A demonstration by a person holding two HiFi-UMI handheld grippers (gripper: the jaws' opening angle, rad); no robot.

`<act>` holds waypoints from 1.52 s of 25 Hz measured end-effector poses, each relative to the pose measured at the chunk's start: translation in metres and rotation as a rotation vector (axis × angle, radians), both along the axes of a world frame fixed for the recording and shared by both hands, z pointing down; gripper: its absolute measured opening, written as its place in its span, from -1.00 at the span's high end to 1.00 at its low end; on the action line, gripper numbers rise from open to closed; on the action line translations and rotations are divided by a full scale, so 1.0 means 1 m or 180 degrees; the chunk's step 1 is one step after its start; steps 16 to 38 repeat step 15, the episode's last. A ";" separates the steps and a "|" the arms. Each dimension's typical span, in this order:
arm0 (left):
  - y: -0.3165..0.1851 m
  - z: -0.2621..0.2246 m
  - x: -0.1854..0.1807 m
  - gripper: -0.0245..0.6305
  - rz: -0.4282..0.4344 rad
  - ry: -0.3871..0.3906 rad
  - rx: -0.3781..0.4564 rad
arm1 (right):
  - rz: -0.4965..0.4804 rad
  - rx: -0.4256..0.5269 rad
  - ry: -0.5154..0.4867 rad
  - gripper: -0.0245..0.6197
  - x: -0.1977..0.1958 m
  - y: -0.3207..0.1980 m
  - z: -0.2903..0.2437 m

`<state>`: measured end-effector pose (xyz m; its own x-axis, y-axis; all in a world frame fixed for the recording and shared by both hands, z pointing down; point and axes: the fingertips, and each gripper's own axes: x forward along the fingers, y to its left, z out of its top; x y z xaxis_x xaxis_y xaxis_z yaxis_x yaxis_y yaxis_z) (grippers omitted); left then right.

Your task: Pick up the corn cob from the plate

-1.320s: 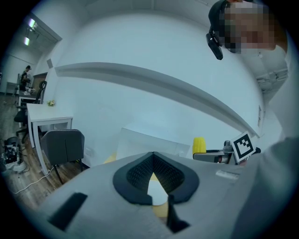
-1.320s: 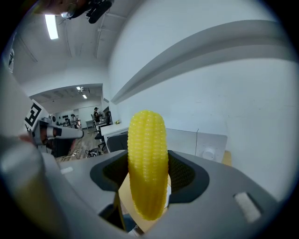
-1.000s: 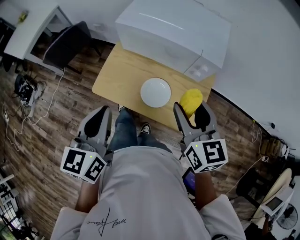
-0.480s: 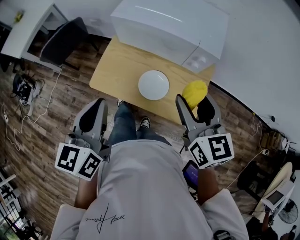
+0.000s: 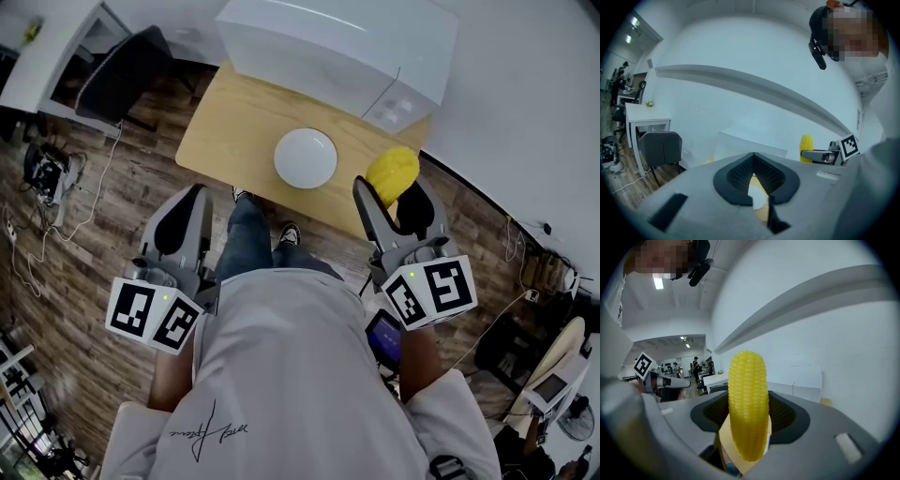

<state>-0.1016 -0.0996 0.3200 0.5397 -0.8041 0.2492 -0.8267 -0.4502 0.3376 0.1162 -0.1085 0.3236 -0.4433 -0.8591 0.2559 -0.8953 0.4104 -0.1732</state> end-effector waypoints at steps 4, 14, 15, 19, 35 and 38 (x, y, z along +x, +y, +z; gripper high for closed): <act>0.001 0.001 0.002 0.94 0.0014 -0.0001 -0.0011 | -0.0026 -0.0001 -0.0003 0.10 0.002 0.000 -0.001; 0.003 0.001 0.001 0.94 0.0024 -0.0007 -0.0014 | -0.0069 0.0010 0.0000 0.10 0.001 0.002 -0.004; 0.003 0.000 0.000 0.94 0.0023 -0.0007 -0.0013 | -0.0072 0.0012 0.0004 0.10 0.000 0.002 -0.005; 0.003 0.000 0.000 0.94 0.0023 -0.0007 -0.0013 | -0.0072 0.0012 0.0004 0.10 0.000 0.002 -0.005; 0.003 0.000 0.000 0.94 0.0023 -0.0007 -0.0013 | -0.0072 0.0012 0.0004 0.10 0.000 0.002 -0.005; 0.003 0.000 0.000 0.94 0.0023 -0.0007 -0.0013 | -0.0072 0.0012 0.0004 0.10 0.000 0.002 -0.005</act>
